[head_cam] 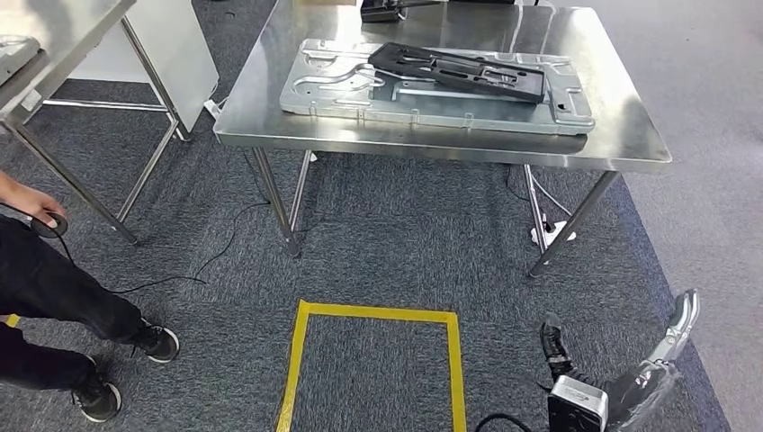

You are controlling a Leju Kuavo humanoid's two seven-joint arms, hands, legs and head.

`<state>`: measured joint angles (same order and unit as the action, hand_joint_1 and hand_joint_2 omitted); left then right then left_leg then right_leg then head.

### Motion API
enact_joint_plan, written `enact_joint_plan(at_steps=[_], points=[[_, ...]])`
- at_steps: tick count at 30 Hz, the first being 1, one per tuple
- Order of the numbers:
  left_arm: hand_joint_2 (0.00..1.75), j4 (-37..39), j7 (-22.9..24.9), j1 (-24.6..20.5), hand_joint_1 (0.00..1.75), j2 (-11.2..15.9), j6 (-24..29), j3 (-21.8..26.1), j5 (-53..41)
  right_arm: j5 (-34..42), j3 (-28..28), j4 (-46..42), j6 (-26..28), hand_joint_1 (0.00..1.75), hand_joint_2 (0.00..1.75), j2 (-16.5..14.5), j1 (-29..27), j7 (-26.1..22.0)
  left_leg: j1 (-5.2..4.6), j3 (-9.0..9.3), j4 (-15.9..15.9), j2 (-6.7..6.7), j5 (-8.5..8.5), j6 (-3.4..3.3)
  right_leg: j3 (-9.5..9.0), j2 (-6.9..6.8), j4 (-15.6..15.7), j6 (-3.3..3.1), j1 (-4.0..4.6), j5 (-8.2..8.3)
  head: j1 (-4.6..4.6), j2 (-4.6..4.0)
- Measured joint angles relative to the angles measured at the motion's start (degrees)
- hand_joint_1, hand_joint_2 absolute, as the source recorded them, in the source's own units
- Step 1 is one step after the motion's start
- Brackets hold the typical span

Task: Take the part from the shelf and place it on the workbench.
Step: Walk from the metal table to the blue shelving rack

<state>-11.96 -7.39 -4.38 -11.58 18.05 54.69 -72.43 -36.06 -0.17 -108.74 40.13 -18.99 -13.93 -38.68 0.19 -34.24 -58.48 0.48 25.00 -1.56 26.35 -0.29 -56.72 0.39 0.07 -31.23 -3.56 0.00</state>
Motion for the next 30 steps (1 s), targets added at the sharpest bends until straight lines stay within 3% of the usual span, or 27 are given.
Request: enact_joint_plan(at_steps=[2,3,5,7,8,9,10,12,14,17,18,20,22,23,24,25,27,29,30], points=[[0.00,0.00,0.00,-0.02,0.00,0.01,0.00,0.04,0.00,-0.01,0.02,0.01,0.00,0.00,1.75,-0.01,0.01,0.05,0.15,-0.17,-0.08,0.02,-0.40,0.73,0.32,-0.09,0.64,-0.34,0.00,0.78,-0.02,0.00],[0.00,0.00,0.00,0.01,0.00,0.01,0.00,0.08,0.00,0.00,0.03,0.01,0.00,0.00,1.75,-0.01,0.02,0.07,0.20,-0.52,-0.74,-0.04,0.42,1.02,0.65,-0.19,0.88,-0.66,-0.14,1.31,0.02,0.00],[0.00,0.00,0.00,0.07,0.00,0.02,0.00,0.20,0.01,-0.01,0.07,0.03,-0.01,0.00,1.75,-0.02,0.05,0.10,0.34,-2.05,-5.03,-0.17,4.74,1.50,1.62,-0.43,1.20,-1.31,-0.40,2.41,0.14,0.00],[0.00,0.00,0.00,0.11,0.00,0.01,-0.01,0.33,0.02,0.00,0.08,0.04,-0.01,0.00,1.75,-0.02,0.05,0.12,0.45,-4.00,-12.03,-0.20,9.54,1.94,3.02,-0.54,0.96,-1.59,-0.33,3.28,0.23,0.00],[0.00,0.00,0.00,0.12,0.00,0.01,-0.02,0.39,0.02,0.00,0.08,0.04,0.00,0.00,1.75,-0.02,0.05,0.12,0.51,-4.38,-14.63,-0.19,10.41,2.15,3.78,-0.59,0.73,-1.56,-0.31,3.68,0.23,0.00],[0.00,0.00,0.01,0.12,0.00,0.01,-0.02,0.43,0.02,0.00,0.08,0.04,0.00,0.00,1.75,-0.02,0.05,0.12,0.56,-3.91,-15.46,-0.17,9.93,2.31,4.55,-0.62,0.40,-1.46,-0.32,4.03,0.23,0.00],[0.00,0.00,0.01,0.12,0.00,0.02,-0.02,0.47,0.02,0.00,0.08,0.04,0.00,0.00,1.75,-0.02,0.04,0.13,0.62,-2.43,-14.21,-0.16,8.50,2.43,5.27,-0.63,-0.04,-1.32,-0.37,4.30,0.23,0.00],[0.00,0.00,0.01,0.06,0.00,0.02,-0.02,0.54,0.02,0.00,0.08,0.04,0.00,0.00,1.75,-0.02,0.04,0.13,0.74,2.69,-7.09,-0.18,5.93,2.50,6.68,-0.62,-1.22,-0.97,-0.43,4.64,0.25,0.00],[0.00,0.00,0.00,0.00,0.00,0.02,-0.02,0.60,0.02,-0.01,0.09,0.04,0.00,0.00,1.75,-0.02,0.05,0.13,0.59,6.18,-1.06,-0.33,5.83,2.17,7.79,-0.61,-2.33,-0.43,-0.31,4.96,0.22,0.00],[0.00,0.00,0.00,0.06,0.00,0.02,-0.08,0.74,0.02,-0.02,0.09,0.04,0.00,0.00,1.75,-0.02,0.04,0.17,0.45,5.89,0.27,-0.35,5.80,0.82,8.47,-0.56,-2.90,0.66,-0.28,5.67,0.17,0.00],[0.00,0.00,0.00,0.06,0.00,0.01,-0.12,0.78,0.02,-0.02,0.07,0.04,0.00,0.00,1.75,-0.01,0.03,0.21,0.50,5.60,0.36,-0.23,5.39,0.16,8.75,-0.46,-3.37,0.98,-0.36,5.12,0.16,0.00],[0.00,0.00,-0.01,0.01,0.00,0.01,-0.16,0.81,0.02,0.01,0.03,0.03,0.00,0.00,1.75,0.00,0.00,0.27,0.60,4.69,0.60,0.00,4.38,-0.99,10.15,-0.19,-7.04,1.48,-0.56,1.39,0.15,0.00],[0.00,0.00,-0.04,-0.02,0.00,0.02,-0.19,0.83,0.02,0.09,-0.02,0.04,0.00,0.00,1.75,0.01,-0.01,0.34,0.51,3.39,0.47,0.09,3.38,-1.40,12.25,-0.05,-13.93,1.83,-0.70,-3.55,0.15,0.00],[0.00,0.00,-0.05,0.00,0.00,0.02,-0.19,0.84,0.01,0.13,-0.04,0.04,0.00,0.00,1.75,0.02,-0.02,0.37,0.46,2.68,0.36,0.13,2.88,-1.40,12.79,-0.04,-16.73,1.93,-0.76,-4.65,0.15,0.00],[0.00,0.00,-0.07,0.01,0.00,0.02,-0.20,0.85,0.00,0.15,-0.07,0.04,0.00,0.00,1.75,0.02,-0.02,0.39,0.42,1.95,0.23,0.16,2.39,-1.37,12.49,-0.03,-17.90,1.95,-0.80,-4.49,0.15,0.00],[0.00,0.00,-0.07,0.01,0.00,0.02,-0.20,0.86,-0.01,0.15,-0.09,0.04,0.00,0.00,1.75,0.02,-0.02,0.39,0.40,1.28,0.11,0.17,1.96,-1.29,11.18,-0.03,-16.99,1.86,-0.81,-3.31,0.15,0.00],[0.00,0.00,-0.07,0.00,0.00,0.00,-0.20,0.87,-0.03,0.15,-0.11,0.03,0.00,0.00,1.75,0.02,-0.01,0.39,0.37,0.31,-0.05,0.13,1.17,-1.03,5.89,0.00,-9.89,1.37,-0.75,-0.46,0.16,0.00],[0.00,0.00,-0.09,0.00,0.00,-0.05,-0.21,0.89,-0.04,0.15,-0.13,-0.02,0.00,0.00,1.75,0.02,0.02,0.37,0.27,-0.20,-0.08,0.07,0.39,-0.47,1.23,0.04,-2.34,0.77,-0.41,0.22,0.18,0.00],[0.00,0.00,-0.11,-0.01,0.00,-0.08,-0.22,0.89,-0.05,0.16,-0.14,-0.07,0.00,0.00,1.31,0.01,0.05,0.36,0.27,-0.35,-0.03,0.07,-0.02,-0.12,0.26,0.06,-0.41,0.51,-0.18,0.06,0.19,0.00]])
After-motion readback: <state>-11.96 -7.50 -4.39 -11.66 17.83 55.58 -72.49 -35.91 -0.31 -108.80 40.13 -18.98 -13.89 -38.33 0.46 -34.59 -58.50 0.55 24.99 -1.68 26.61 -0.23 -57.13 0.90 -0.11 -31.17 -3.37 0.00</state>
